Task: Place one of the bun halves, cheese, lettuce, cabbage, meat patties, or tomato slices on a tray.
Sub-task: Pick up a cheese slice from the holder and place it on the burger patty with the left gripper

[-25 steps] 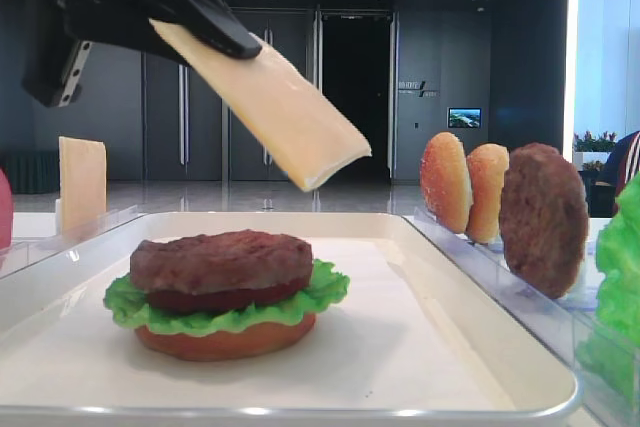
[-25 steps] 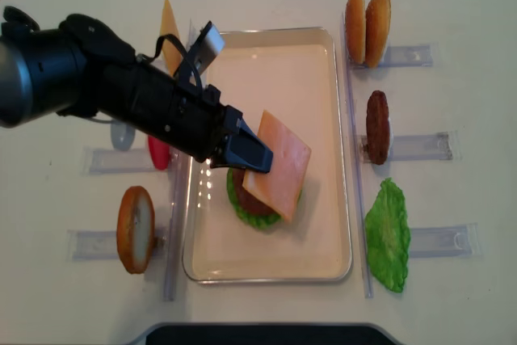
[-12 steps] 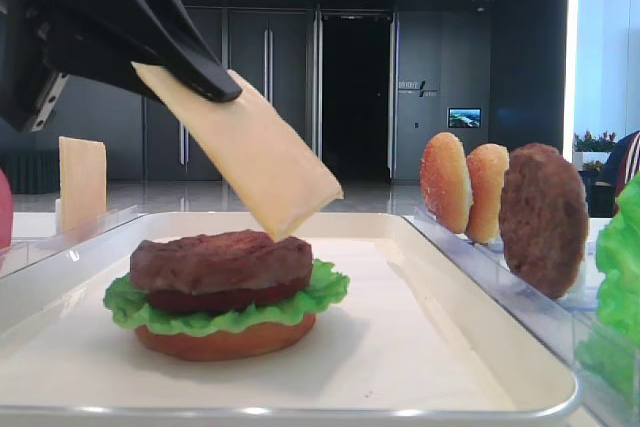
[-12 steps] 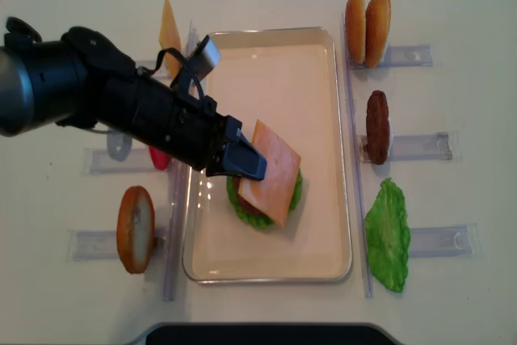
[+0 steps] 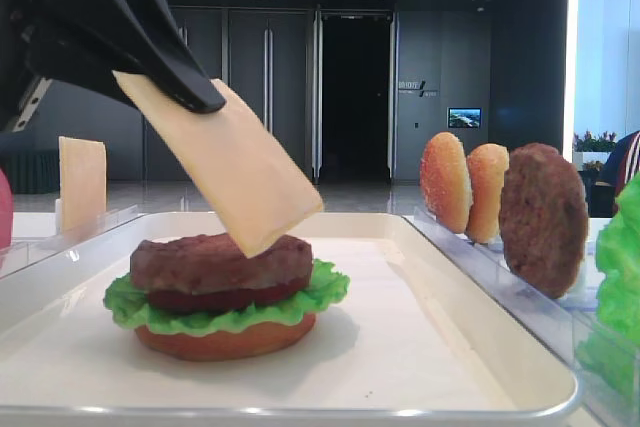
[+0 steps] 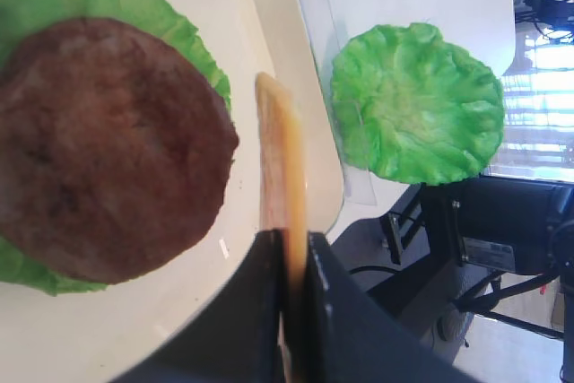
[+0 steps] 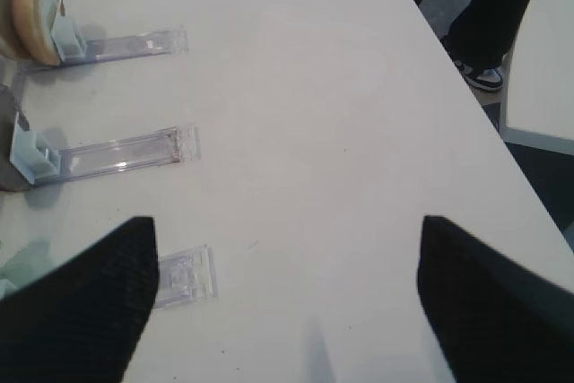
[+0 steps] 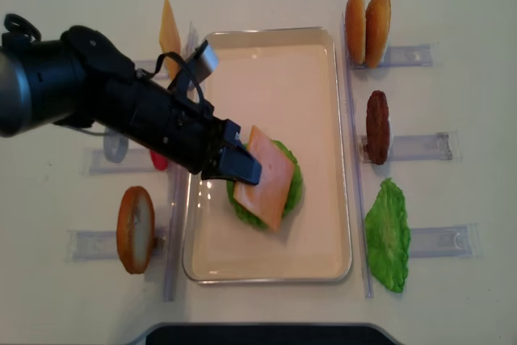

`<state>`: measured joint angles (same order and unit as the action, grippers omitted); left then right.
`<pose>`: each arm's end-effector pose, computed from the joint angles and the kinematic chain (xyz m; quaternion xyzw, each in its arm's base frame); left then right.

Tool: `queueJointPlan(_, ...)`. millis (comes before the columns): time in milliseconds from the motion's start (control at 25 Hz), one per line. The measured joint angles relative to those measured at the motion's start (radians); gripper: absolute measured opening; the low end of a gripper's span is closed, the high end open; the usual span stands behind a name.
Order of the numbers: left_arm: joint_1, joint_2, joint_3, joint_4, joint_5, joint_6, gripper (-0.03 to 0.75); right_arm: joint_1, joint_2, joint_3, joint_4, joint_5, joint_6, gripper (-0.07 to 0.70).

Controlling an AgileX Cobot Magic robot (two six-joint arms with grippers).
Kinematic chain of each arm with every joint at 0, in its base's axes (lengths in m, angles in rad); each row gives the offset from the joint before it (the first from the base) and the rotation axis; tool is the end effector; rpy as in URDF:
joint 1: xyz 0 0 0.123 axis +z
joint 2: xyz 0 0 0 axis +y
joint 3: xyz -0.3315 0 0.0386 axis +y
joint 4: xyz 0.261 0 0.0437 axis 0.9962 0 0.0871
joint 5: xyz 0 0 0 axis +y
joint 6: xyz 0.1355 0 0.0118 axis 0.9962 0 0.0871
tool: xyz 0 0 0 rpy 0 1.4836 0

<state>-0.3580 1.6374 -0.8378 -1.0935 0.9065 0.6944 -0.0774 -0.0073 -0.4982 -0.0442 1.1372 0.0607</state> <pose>0.2524 -0.1960 0.2025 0.1433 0.9043 -0.3993 0.0470 -0.0087 -0.0048 0.2534 0.0618 0.8688 -0.0261 0.4906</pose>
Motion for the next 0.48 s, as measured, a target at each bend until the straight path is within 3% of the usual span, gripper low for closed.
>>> queueJointPlan(480, 0.021, -0.021, 0.0, 0.022, -0.015, 0.0, 0.027, 0.0, 0.0, 0.0, 0.0, 0.0, 0.0, 0.587)
